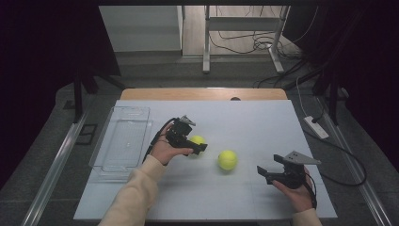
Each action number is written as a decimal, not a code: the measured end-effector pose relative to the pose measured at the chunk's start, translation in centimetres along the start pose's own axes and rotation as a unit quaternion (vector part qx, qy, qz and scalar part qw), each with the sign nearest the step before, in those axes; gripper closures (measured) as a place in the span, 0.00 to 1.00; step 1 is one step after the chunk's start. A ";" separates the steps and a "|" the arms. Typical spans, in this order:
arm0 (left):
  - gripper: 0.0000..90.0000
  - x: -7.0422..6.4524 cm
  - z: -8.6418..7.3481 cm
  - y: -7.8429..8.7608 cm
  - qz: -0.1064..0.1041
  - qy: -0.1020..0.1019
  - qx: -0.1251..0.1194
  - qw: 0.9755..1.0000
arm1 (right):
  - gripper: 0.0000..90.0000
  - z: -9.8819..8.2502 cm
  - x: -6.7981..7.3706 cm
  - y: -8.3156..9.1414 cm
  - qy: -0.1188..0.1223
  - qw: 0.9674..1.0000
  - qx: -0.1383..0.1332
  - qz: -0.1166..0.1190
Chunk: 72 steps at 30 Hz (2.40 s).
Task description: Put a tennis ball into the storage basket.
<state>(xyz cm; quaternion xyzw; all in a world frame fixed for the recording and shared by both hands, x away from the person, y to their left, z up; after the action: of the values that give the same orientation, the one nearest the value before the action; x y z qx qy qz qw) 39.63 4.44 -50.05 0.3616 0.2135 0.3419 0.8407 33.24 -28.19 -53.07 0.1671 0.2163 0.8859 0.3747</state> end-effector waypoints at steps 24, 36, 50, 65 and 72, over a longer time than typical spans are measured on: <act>0.05 0.9 -0.8 -2.5 0.001 0.018 0.040 0.999 | 0.13 -0.2 0.0 -0.2 0.004 1.000 0.008 0.000; 0.07 1.2 -1.2 -3.3 -0.001 0.026 0.049 0.998 | 0.13 -0.2 0.0 -0.2 0.005 1.000 0.010 -0.002; 0.31 1.6 -1.2 -3.1 0.027 0.024 0.037 0.999 | 0.13 -0.3 -0.1 -0.2 0.004 1.000 0.009 -0.003; 0.32 1.1 -0.6 -1.0 0.012 0.029 -0.003 0.999 | 0.13 -0.2 0.0 -0.1 0.004 1.000 0.008 -0.003; 0.32 0.9 -0.5 -0.2 0.021 0.022 -0.013 0.999 | 0.13 -0.2 -0.1 -0.1 0.004 1.000 0.007 -0.003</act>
<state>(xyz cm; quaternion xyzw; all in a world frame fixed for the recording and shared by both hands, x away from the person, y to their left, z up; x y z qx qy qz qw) 40.04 5.27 -50.60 0.3469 0.2198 0.3704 0.8331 33.26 -28.25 -53.33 0.1654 0.2250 0.8838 0.3754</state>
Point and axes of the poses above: each handheld gripper's, and its own axes: y roughly backward along the jaws, z roughly out of its top, x roughly to its left, the point moved 5 cm from there along -y, roughly forward along the jaws, and after that the axes turned 5 degrees about z, right-handed, at the moved point
